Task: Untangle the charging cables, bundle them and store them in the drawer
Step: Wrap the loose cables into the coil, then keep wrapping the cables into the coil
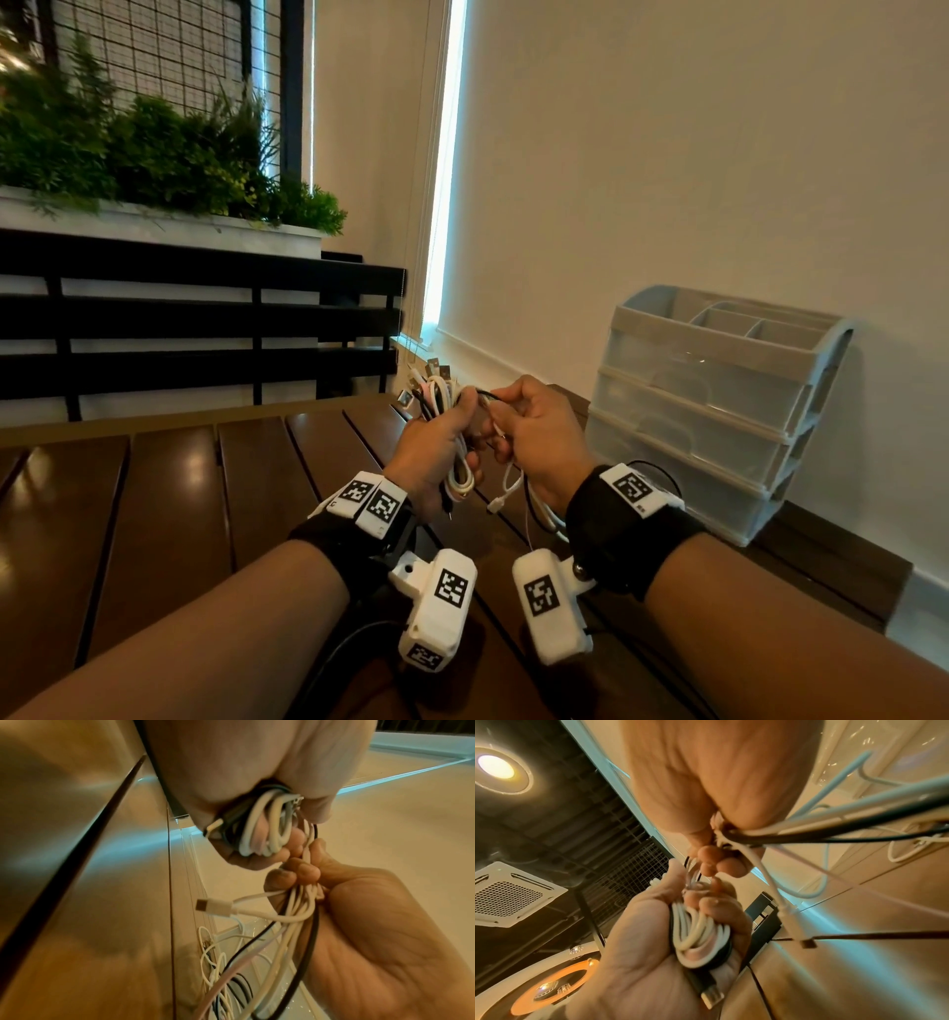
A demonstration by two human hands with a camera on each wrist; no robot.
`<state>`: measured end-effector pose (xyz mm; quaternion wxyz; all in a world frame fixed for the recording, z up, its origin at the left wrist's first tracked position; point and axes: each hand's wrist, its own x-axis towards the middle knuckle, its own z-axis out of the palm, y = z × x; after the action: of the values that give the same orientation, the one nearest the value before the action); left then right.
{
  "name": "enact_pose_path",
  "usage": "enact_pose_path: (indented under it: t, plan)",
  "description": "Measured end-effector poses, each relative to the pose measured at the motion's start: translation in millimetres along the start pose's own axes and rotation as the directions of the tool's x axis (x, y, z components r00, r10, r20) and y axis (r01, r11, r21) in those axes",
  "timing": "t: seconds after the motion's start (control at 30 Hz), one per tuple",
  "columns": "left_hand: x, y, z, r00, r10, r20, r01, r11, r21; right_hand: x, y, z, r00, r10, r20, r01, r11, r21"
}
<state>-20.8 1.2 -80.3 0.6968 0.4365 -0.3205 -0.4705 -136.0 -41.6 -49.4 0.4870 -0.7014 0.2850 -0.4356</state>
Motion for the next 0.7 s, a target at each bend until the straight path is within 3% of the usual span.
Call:
enact_pose_path:
  t: [0.33,0.7]
  plan:
    - [-2.4,-5.5,4.7,1.000,0.012,-0.012,-0.013,0.998,-0.062,-1.1,5.3,6.1,1.000,0.018,-0.024,-0.019,1.000,-0.007]
    - [-4.5,-5.5,4.6,0.997,0.029,0.074,-0.015,0.982,-0.189,2.1,-2.4,3.8,0.998,0.056,0.006,-0.056,0.998,0.005]
